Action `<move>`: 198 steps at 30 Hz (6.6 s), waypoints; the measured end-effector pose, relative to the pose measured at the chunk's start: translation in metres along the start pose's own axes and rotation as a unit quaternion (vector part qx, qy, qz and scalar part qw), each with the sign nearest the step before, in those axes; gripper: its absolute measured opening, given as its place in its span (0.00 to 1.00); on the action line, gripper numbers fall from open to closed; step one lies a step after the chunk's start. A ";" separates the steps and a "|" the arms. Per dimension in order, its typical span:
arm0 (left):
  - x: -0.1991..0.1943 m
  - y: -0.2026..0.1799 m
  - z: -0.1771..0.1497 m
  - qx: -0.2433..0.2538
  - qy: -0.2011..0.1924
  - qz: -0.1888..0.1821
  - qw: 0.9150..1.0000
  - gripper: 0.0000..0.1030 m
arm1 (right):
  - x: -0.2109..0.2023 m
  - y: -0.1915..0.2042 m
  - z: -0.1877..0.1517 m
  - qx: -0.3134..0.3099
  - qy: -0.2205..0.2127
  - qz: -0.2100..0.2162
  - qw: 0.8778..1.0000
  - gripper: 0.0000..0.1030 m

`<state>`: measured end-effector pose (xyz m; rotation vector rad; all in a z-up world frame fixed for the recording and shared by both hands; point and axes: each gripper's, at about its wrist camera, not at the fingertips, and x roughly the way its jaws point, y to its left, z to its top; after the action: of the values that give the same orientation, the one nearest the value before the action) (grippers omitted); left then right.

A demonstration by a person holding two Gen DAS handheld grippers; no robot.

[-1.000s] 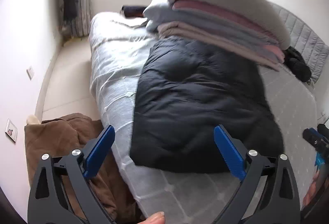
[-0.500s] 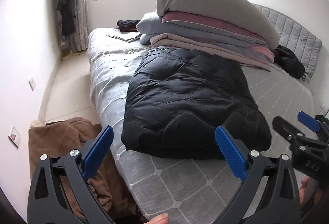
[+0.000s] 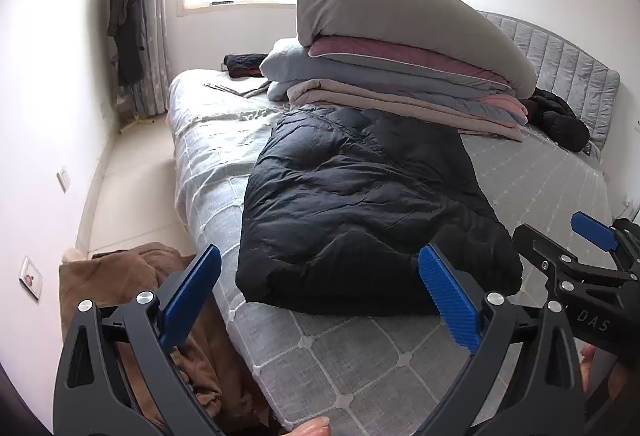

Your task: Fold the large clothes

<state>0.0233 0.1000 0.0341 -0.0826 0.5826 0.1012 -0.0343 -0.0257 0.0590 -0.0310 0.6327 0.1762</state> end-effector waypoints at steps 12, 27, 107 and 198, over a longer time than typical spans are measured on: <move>0.000 -0.003 -0.001 0.005 0.003 -0.002 1.000 0.93 | -0.001 0.004 0.000 0.000 0.006 -0.005 1.000 0.93; 0.011 -0.003 -0.003 0.005 0.025 0.000 1.000 0.93 | -0.001 0.002 0.002 0.010 0.022 -0.020 1.000 0.93; 0.027 0.000 -0.008 0.005 0.054 0.007 0.998 0.93 | 0.007 0.011 -0.007 0.004 0.062 -0.015 0.998 0.93; 0.021 -0.005 -0.003 0.011 0.044 0.012 0.999 0.93 | 0.001 0.008 -0.009 0.007 0.069 -0.011 0.998 0.93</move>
<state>0.0394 0.0963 0.0201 -0.0586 0.6721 0.1149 -0.0400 -0.0180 0.0516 -0.0359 0.7720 0.1494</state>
